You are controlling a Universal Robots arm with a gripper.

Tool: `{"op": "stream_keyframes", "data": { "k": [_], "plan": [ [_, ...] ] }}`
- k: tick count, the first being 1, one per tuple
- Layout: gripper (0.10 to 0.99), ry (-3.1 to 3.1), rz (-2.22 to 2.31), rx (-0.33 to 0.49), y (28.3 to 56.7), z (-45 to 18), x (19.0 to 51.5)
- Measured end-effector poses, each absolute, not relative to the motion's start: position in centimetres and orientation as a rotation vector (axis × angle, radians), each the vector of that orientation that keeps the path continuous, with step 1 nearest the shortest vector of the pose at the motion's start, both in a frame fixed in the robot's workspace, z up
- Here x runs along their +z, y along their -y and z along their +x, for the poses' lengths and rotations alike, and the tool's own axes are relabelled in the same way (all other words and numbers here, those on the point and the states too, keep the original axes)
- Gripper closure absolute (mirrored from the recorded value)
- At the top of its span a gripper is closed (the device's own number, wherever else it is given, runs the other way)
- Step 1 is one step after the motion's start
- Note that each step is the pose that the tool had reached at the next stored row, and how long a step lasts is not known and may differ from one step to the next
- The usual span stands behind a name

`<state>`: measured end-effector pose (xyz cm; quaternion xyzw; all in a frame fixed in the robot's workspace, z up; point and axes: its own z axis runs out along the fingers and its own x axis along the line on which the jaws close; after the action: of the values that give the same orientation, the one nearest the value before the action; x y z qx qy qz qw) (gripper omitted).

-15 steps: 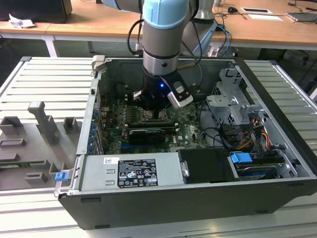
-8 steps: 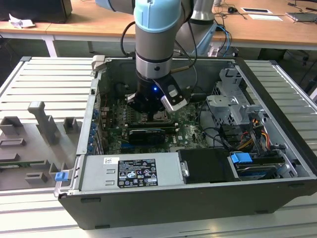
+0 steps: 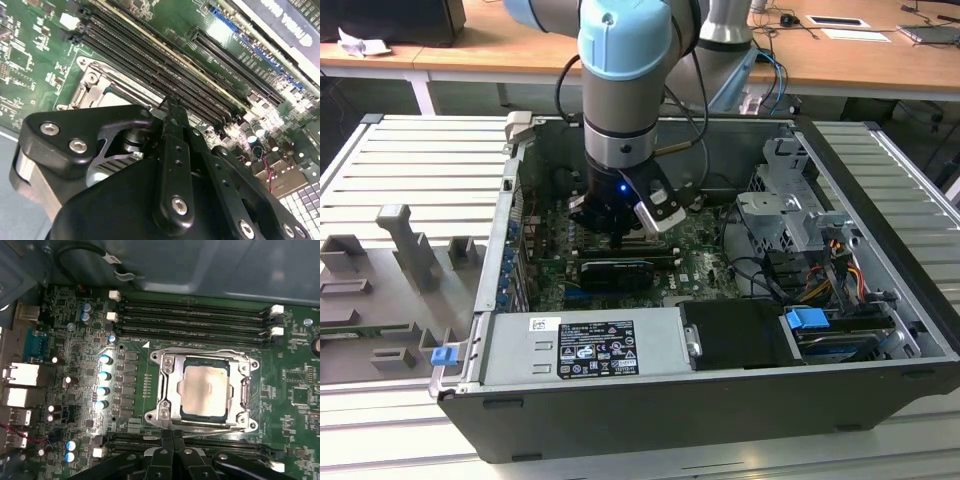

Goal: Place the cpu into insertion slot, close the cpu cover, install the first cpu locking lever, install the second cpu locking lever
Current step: 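Install the second cpu locking lever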

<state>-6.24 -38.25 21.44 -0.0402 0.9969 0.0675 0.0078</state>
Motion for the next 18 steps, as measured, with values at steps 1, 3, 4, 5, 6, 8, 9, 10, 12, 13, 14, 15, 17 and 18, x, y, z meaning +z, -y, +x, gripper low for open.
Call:
{"op": "stream_keyframes", "data": {
  "k": [1,3,4,5,6,8,9,10,12,13,14,15,17,18],
  "plan": [
    [0.980,-3.114,-0.125,0.230,38.3,-6.2,21.4],
    [0.980,-3.110,-0.125,0.268,38.5,-6.4,21.3],
    [0.980,-3.109,-0.125,0.276,38.6,-6.4,21.3],
    [0.980,-3.108,-0.125,0.288,38.9,-6.4,21.3],
    [0.980,-3.106,-0.125,0.297,39.1,-6.4,21.2],
    [0.980,-3.104,-0.125,0.310,39.6,-6.5,21.2],
    [0.980,-3.103,-0.125,0.318,39.8,-6.5,21.2],
    [0.980,-3.101,-0.126,0.329,39.9,-6.6,21.1],
    [0.980,-3.098,-0.128,0.355,40.1,-6.9,21.0],
    [0.980,-3.097,-0.129,0.362,40.1,-7.0,21.0],
    [0.980,-3.096,-0.132,0.368,40.3,-7.1,20.8],
    [0.980,-3.095,-0.134,0.373,40.3,-7.3,20.7],
    [0.980,-3.093,-0.139,0.389,40.3,-7.5,20.4],
    [0.980,-3.091,-0.141,0.401,40.3,-7.5,20.2]
  ]
}}
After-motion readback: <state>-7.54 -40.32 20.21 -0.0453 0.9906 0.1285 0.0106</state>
